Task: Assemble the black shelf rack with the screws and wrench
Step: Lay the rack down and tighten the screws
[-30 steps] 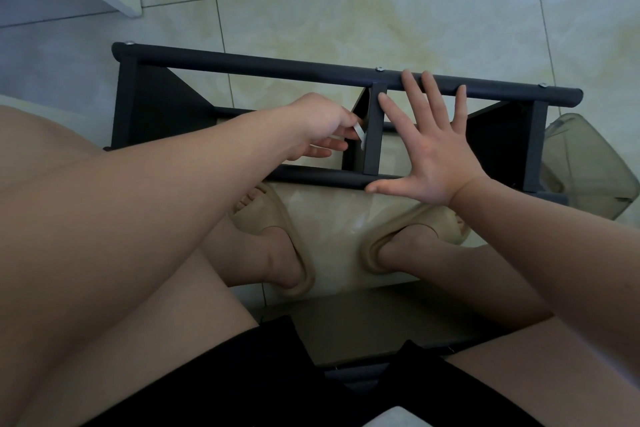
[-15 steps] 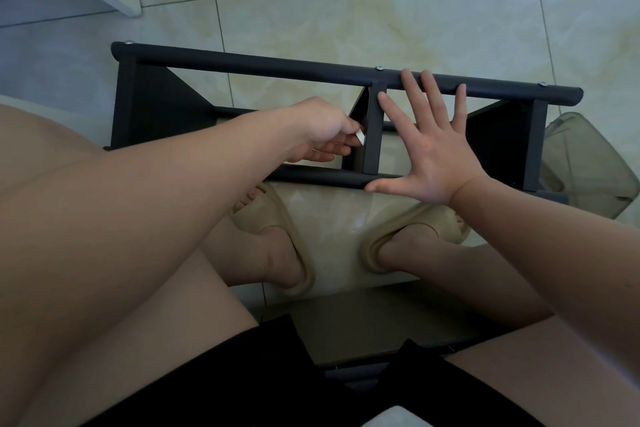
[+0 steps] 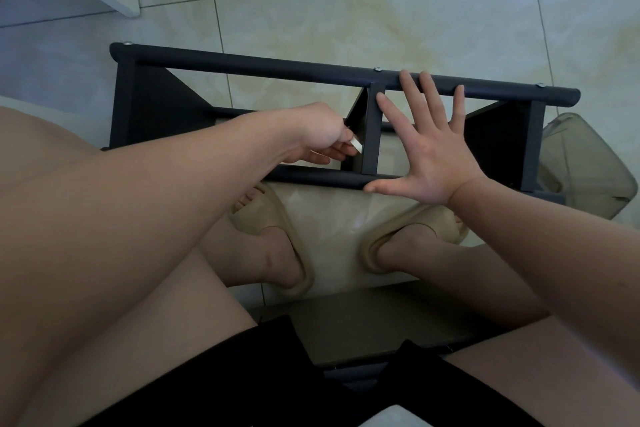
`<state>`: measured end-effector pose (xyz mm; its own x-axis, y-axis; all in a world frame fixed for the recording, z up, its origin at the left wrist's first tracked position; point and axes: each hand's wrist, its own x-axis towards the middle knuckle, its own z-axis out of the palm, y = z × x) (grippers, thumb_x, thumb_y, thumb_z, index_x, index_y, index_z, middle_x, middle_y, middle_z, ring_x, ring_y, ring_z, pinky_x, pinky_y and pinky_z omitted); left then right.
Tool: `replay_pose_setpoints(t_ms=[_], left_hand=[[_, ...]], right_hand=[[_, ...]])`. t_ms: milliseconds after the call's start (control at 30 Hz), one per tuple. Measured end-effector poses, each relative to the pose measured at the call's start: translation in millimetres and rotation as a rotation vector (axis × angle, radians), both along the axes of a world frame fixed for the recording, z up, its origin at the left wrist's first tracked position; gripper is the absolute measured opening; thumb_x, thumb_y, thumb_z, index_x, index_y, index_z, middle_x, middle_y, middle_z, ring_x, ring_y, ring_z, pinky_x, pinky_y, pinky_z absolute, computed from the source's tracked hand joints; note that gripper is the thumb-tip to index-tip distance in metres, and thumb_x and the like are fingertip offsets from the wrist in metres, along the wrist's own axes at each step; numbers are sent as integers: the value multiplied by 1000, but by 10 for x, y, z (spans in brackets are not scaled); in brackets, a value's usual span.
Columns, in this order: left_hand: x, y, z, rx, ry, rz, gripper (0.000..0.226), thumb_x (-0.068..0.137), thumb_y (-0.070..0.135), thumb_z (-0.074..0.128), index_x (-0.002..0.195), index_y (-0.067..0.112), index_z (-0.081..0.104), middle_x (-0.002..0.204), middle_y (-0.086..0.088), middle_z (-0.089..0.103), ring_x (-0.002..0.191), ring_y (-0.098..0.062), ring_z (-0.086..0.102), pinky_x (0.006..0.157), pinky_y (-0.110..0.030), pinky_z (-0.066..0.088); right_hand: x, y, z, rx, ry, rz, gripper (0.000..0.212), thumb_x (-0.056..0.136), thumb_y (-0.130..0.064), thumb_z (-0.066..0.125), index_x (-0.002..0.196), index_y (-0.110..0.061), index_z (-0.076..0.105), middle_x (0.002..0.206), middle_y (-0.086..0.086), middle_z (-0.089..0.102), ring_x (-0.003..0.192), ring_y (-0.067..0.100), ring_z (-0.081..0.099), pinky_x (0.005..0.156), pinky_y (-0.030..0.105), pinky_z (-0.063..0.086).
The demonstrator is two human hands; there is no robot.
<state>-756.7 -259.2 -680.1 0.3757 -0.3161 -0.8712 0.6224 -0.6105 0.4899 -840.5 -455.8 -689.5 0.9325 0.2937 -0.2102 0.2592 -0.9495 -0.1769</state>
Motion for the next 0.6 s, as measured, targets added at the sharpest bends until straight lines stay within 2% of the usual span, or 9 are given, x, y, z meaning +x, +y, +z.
replay_pose_setpoints(t_ms=[200,400,600], left_hand=[[21,50,5,-14,-47,-72,23,105,15,45,89,18,60,77,6,71,81,-9,65,79,-28,48],[53,109,35,-8,-107,-183,25,104,13,47,87,17,64,83,4,73,90,-12,66,76,-27,50],[64,136,76,16,-161,-298,24,104,11,48,88,18,65,80,8,73,92,-9,66,73,-26,49]], right_hand=[[0,2,-1,4,-1,-1,122,70,-100,31,163,-25,10,170,14,-3,156,38,-8,116,72,-9],[0,2,-4,-3,-4,0,122,70,-100,30,164,-25,10,170,14,-3,156,38,-8,116,72,-9],[-2,2,-20,0,-16,2,121,71,-101,29,163,-25,10,170,13,-3,156,38,-7,116,71,-9]])
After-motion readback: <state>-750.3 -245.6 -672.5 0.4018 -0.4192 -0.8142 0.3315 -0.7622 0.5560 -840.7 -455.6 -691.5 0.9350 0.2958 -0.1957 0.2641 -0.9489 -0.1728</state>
